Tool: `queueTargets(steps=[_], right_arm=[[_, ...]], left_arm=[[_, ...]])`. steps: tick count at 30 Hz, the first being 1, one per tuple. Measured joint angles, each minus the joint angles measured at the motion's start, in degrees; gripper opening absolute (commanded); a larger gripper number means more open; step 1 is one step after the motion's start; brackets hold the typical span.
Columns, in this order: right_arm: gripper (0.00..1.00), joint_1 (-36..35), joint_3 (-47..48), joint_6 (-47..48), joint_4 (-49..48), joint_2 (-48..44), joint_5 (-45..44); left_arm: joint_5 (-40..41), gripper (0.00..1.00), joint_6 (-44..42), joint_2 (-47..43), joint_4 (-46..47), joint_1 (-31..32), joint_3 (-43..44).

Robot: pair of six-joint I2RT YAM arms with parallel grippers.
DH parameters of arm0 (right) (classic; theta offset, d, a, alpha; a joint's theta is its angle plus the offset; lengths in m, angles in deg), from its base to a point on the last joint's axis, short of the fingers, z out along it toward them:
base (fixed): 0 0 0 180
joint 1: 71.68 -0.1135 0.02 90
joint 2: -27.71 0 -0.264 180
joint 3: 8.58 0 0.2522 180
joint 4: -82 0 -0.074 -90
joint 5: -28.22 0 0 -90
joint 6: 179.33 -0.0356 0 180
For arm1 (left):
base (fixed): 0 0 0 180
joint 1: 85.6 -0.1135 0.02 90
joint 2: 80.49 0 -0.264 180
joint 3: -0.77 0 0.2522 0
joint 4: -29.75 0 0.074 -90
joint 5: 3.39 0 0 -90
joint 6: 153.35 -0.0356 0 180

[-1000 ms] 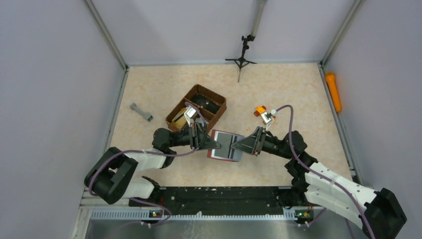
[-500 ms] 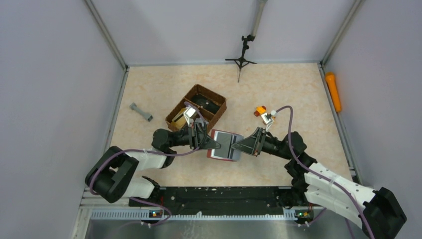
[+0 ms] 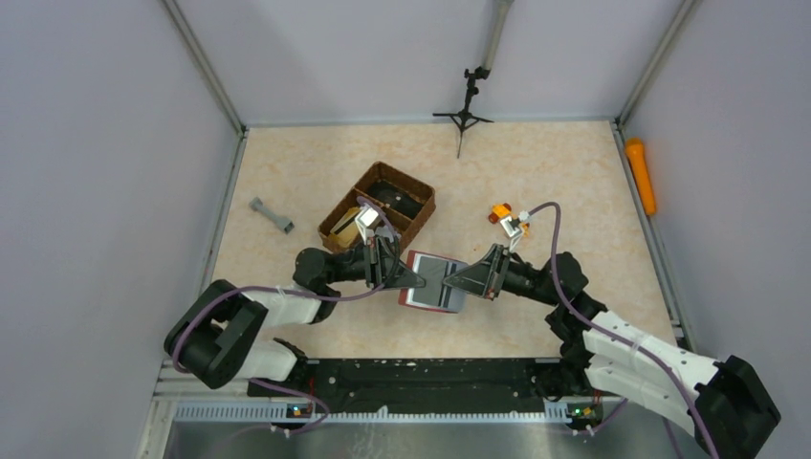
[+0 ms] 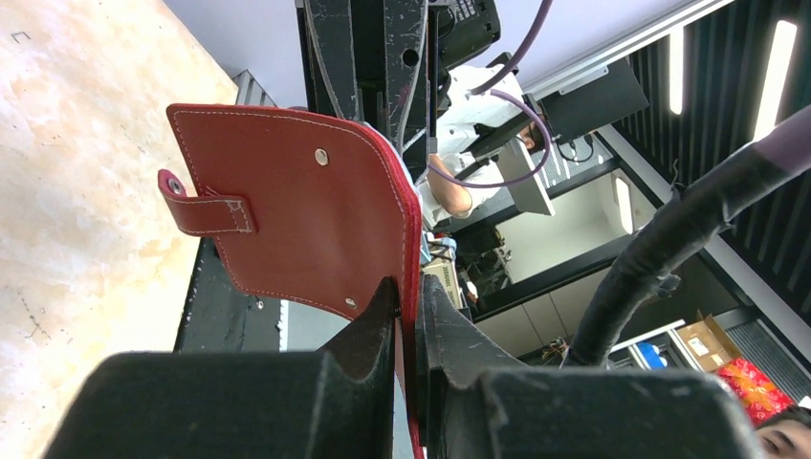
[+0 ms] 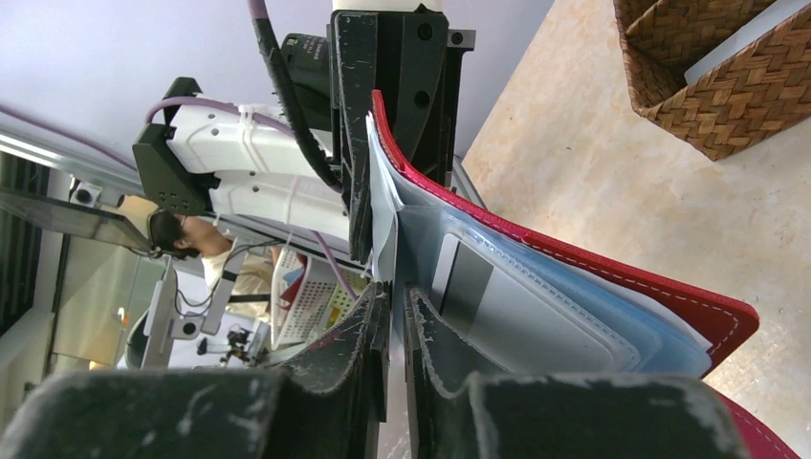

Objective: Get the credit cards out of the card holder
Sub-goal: Remove the credit card from the card holder.

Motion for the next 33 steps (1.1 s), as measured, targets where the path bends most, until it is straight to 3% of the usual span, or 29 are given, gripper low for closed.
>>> queueTargets(steps=[5, 22, 26, 33], right_arm=[[0.06, 0.0, 0.0, -0.28, -0.59, 0.39, 0.37], [0.09, 0.0, -0.52, -0.85, -3.21, 0.68, 2.03], [0.0, 0.0, -0.76, -1.16, -3.58, 1.16, 2.27], [0.0, 0.0, -0.76, -0.98, -1.75, 0.74, 2.01]], left_arm=[[0.0, 0.1, 0.0, 0.11, 0.0, 0.11, 0.0], [0.07, 0.14, 0.07, 1.95, 1.27, 1.44, 0.02], [0.07, 0.19, 0.04, 2.03, 1.31, 1.81, 0.02], [0.22, 0.34, -0.2, 2.36, 1.64, 2.14, 0.04]])
